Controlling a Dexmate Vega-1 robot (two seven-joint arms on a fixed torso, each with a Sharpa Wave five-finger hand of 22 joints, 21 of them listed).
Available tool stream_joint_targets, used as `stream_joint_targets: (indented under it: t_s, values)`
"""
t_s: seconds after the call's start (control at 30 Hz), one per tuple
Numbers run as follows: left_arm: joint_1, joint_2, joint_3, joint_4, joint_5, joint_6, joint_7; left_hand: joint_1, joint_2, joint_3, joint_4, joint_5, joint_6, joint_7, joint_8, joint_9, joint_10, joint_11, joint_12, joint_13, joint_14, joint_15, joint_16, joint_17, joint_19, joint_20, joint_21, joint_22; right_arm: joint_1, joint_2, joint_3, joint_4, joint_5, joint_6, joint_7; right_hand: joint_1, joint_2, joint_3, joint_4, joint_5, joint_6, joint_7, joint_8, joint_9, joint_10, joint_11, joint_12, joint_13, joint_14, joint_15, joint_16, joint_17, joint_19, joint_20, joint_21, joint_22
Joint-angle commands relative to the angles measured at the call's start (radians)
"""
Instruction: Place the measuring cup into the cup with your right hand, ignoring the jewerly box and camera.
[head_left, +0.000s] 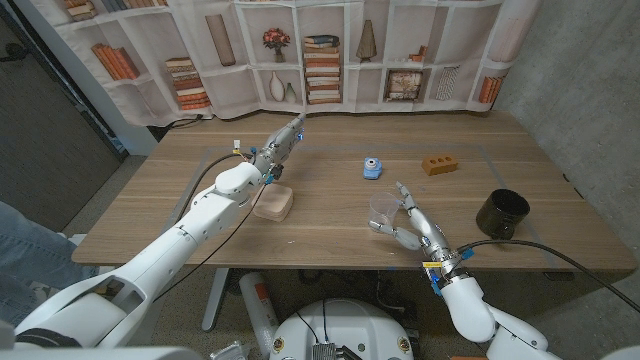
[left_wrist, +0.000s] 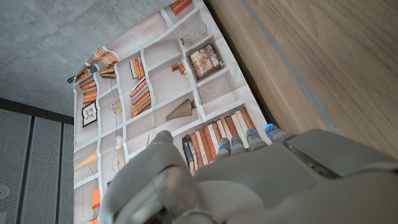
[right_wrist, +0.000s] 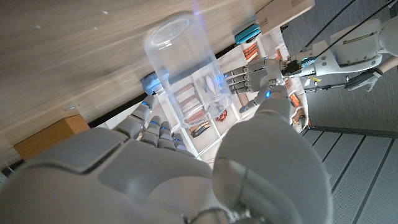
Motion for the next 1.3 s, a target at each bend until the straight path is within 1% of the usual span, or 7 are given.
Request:
stream_joint_targets:
  t_s: [0.03, 0.37, 0.57, 0.87, 1.07, 1.3]
  values:
    - [0.003, 0.006, -0.006, -0.001, -0.003, -0.002, 0.001, -0.001, 0.010, -0.002, -0.003, -0.003, -0.007, -0.008, 0.003, 0.005, -0.024, 0.007, 0.003, 0.004, -0.083, 0.003, 0.001, 0.004, -0.121, 0.007, -0.004, 0.005, 0.031, 0.004, -0.026, 0.021, 0.008, -0.006, -0.008, 0.013, 0.000, -0.007, 0.004, 0.010, 0.008, 0.002, 0.006, 0.002, 0.010, -0.002, 0.005, -0.001, 0.014, 0.002, 0.007, 0.000, 0.011, -0.002, -0.007, 0.003]
    - [0.016, 0.009, -0.012, -0.005, -0.009, -0.003, 0.009, -0.001, 0.011, -0.003, -0.003, -0.003, -0.006, -0.011, 0.003, 0.005, -0.024, 0.007, 0.004, 0.004, -0.083, 0.003, 0.001, 0.004, -0.121, 0.008, -0.005, 0.005, 0.056, 0.007, -0.046, 0.047, 0.020, 0.009, -0.001, 0.017, 0.006, -0.008, 0.006, 0.018, 0.012, -0.002, 0.005, 0.002, 0.019, -0.006, 0.007, -0.001, 0.026, -0.004, 0.010, 0.000, 0.021, -0.003, -0.009, 0.003]
    - [0.024, 0.013, -0.013, -0.014, -0.007, 0.001, 0.016, -0.001, 0.011, -0.003, -0.003, -0.004, -0.006, -0.011, 0.003, 0.005, -0.023, 0.006, 0.004, 0.004, -0.083, 0.003, 0.001, 0.004, -0.121, 0.009, -0.006, 0.005, 0.066, 0.007, -0.053, 0.057, 0.020, 0.014, -0.005, 0.021, 0.009, -0.008, 0.006, 0.021, 0.015, -0.005, 0.005, 0.002, 0.024, -0.013, 0.008, -0.001, 0.032, -0.008, 0.010, 0.000, 0.024, -0.004, -0.011, 0.003]
    - [0.033, 0.017, -0.015, -0.027, -0.007, 0.004, 0.025, -0.001, 0.012, -0.004, -0.003, -0.004, -0.005, -0.011, 0.003, 0.005, -0.024, 0.006, 0.004, 0.004, -0.082, 0.003, 0.001, 0.004, -0.122, 0.011, -0.008, 0.005, 0.086, 0.012, -0.065, 0.076, 0.016, 0.019, -0.008, 0.029, 0.016, -0.006, 0.006, 0.028, 0.016, -0.008, 0.004, 0.002, 0.024, -0.009, 0.007, 0.000, 0.036, -0.010, 0.010, 0.000, 0.034, -0.003, -0.011, 0.003]
    - [0.041, 0.021, -0.018, -0.034, -0.009, 0.004, 0.029, -0.001, 0.012, -0.004, -0.003, -0.004, -0.005, -0.011, 0.003, 0.005, -0.025, 0.006, 0.003, 0.004, -0.083, 0.002, 0.001, 0.004, -0.123, 0.012, -0.009, 0.005, 0.095, 0.013, -0.070, 0.082, 0.022, 0.021, -0.004, 0.038, 0.022, -0.005, 0.004, 0.036, 0.025, -0.009, 0.006, 0.002, 0.036, -0.011, 0.011, 0.000, 0.054, -0.012, 0.014, 0.000, 0.043, -0.002, -0.012, 0.004]
    - [0.050, 0.027, -0.020, -0.042, -0.010, 0.008, 0.034, 0.000, 0.013, -0.005, -0.003, -0.005, -0.005, -0.012, 0.003, 0.005, -0.024, 0.007, 0.004, 0.004, -0.083, 0.003, 0.001, 0.004, -0.122, 0.012, -0.010, 0.005, 0.107, 0.021, -0.080, 0.096, 0.024, 0.022, -0.006, 0.048, 0.032, -0.002, 0.004, 0.045, 0.028, -0.007, 0.006, 0.002, 0.033, -0.005, 0.008, 0.000, 0.070, -0.012, 0.017, 0.001, 0.062, -0.013, -0.008, 0.004]
